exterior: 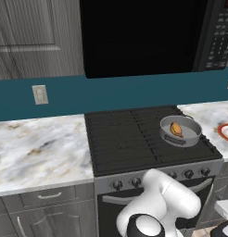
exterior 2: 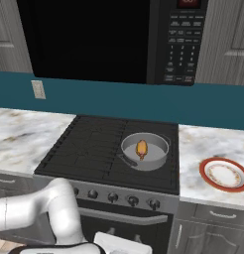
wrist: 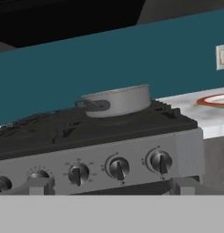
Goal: Retrieve the frozen meat and place it in the pot on a burner. Then turn the burner on.
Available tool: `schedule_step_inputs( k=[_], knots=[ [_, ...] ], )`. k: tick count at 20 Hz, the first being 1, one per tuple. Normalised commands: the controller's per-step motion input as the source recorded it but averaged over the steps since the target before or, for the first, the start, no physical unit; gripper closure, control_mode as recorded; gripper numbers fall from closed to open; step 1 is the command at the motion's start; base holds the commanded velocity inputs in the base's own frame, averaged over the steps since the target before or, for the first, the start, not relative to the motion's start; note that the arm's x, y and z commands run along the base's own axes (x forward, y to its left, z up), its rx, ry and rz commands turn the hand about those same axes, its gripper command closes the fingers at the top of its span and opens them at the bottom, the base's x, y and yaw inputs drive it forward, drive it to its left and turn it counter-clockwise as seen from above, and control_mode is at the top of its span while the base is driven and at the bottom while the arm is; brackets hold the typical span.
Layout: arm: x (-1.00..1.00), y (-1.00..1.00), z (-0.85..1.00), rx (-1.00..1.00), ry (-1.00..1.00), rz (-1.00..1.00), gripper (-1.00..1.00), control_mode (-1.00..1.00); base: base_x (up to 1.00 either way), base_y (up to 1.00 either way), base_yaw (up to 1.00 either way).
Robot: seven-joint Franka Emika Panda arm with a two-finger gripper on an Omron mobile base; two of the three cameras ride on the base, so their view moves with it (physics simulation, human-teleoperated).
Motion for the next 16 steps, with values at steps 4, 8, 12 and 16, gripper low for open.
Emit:
schedule_step_inputs(
  k=[4,8,12,16],
  knots=[
    [0.04,0.21,-0.06,-0.01,0.0,0.0,-1.0,-1.0,0.0,0.0,0.0],
    [0.12,0.01,0.0,0.0,0.0,-0.01,-1.0,-1.0,0.0,0.0,0.0],
    [0.06,0.0,0.0,0.0,0.0,0.0,-1.0,-1.0,0.0,0.0,0.0],
    [0.06,0.0,0.01,0.0,0.0,-0.01,-1.0,-1.0,0.0,0.0,0.0]
  ],
)
